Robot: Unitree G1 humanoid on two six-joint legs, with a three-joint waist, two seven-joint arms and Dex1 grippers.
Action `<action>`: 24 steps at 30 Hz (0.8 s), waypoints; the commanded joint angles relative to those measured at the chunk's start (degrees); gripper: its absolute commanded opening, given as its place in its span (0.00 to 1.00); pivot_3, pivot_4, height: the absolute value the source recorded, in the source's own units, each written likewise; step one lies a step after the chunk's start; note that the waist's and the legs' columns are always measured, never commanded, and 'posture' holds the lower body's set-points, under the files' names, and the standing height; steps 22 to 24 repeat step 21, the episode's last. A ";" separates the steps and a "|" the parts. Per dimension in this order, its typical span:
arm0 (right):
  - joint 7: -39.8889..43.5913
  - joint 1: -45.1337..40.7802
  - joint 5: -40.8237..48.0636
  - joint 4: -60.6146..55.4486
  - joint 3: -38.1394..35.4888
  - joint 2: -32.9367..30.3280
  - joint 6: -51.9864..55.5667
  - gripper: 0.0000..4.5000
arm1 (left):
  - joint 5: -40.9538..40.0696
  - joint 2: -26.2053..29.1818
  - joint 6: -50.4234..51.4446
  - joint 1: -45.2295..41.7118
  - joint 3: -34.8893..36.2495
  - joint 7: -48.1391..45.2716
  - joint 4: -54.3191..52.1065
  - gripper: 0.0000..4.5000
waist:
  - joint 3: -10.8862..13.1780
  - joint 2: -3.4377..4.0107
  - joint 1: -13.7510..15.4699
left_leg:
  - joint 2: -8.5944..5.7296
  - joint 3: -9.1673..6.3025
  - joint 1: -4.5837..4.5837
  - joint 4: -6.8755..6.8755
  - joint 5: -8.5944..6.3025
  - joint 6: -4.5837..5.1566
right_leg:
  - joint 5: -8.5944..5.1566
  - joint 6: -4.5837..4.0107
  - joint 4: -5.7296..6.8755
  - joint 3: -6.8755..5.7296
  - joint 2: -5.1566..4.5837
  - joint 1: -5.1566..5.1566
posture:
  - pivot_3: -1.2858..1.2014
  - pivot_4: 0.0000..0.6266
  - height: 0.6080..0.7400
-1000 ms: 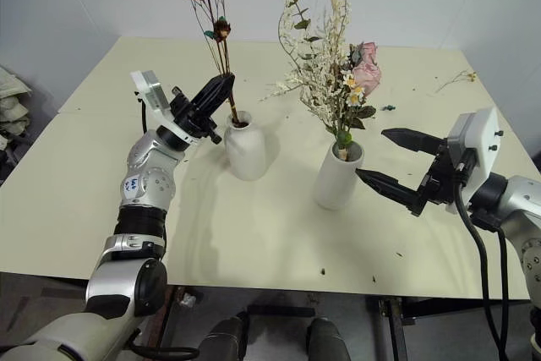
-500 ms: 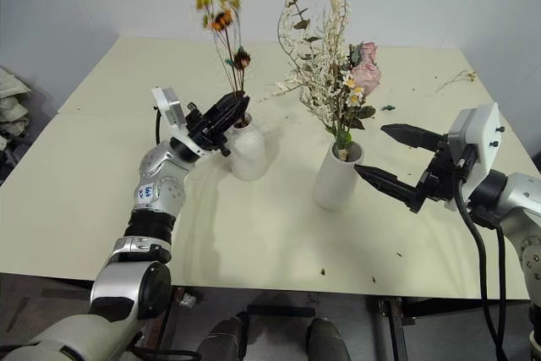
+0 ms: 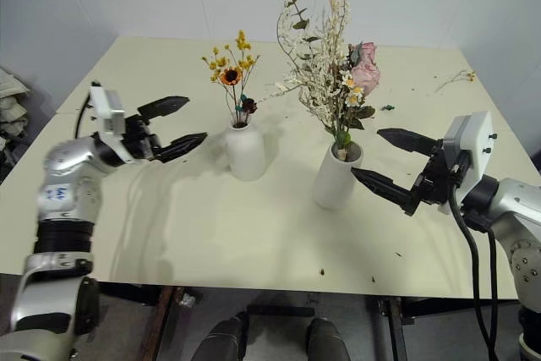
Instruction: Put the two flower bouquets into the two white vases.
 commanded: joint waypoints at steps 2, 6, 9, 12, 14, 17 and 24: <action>4.74 1.19 -1.20 3.18 -2.89 -2.37 -2.78 1.00 | -2.39 4.81 5.35 4.54 0.48 -3.56 -9.46 0.99 | -0.01 0.01 0.02 | 0.00 0.00 0.01 -0.08 0.00 0.00 | -0.01 -0.02 -0.04 0.00 -0.03 0.00 | 0.52 0.24 1.00; 4.32 -0.11 -5.60 7.01 -1.26 -1.99 -6.44 1.00 | -2.09 8.98 5.57 9.84 2.78 -5.17 -10.57 0.99 | 0.00 0.01 -0.03 | 0.06 0.01 0.05 -0.26 0.00 0.00 | -0.07 -0.13 -0.04 -0.03 0.00 -0.07 | 0.52 0.24 1.00; 5.10 -1.07 -5.39 8.54 -0.78 -1.92 -6.35 1.00 | -3.39 8.63 6.76 9.01 3.20 -4.33 -11.10 0.99 | 0.00 0.01 -0.03 | 0.10 0.02 0.02 -0.32 0.01 -0.01 | -0.10 -0.19 0.05 -0.03 0.03 -0.20 | 0.52 0.24 1.00; 6.77 -2.47 -6.27 10.81 -0.67 -2.86 -7.24 1.00 | -2.75 8.13 6.36 8.40 2.58 -3.81 -11.31 0.99 | 0.00 0.01 0.00 | 0.11 0.02 0.02 -0.31 0.01 -0.02 | -0.11 -0.20 0.04 -0.04 0.04 -0.19 | 0.52 0.24 1.00; 7.85 -3.60 -6.97 11.70 -0.32 -3.54 -7.68 1.00 | -2.36 8.01 5.79 8.96 2.72 -3.36 -11.47 0.99 | 0.00 0.02 -0.01 | 0.10 0.03 0.01 -0.32 0.01 -0.02 | -0.10 -0.19 0.02 -0.03 0.03 -0.19 | 0.52 0.24 1.00; 9.73 -4.57 -7.13 11.69 0.42 -4.16 -7.54 1.00 | -1.84 7.77 4.86 10.20 2.76 -2.76 -11.61 0.99 | 0.00 0.02 -0.01 | 0.10 0.05 0.00 -0.37 0.01 -0.02 | -0.11 -0.19 0.04 -0.02 0.03 -0.26 | 0.52 0.24 1.00; 12.08 -5.65 -8.25 12.43 1.35 -4.70 -8.52 1.00 | -0.82 7.17 3.49 9.25 2.34 -1.41 -10.31 0.99 | 0.00 0.02 -0.17 | 0.16 0.06 -0.02 -0.41 0.02 -0.03 | -0.12 -0.21 0.09 -0.02 0.08 -0.33 | 0.52 0.24 1.00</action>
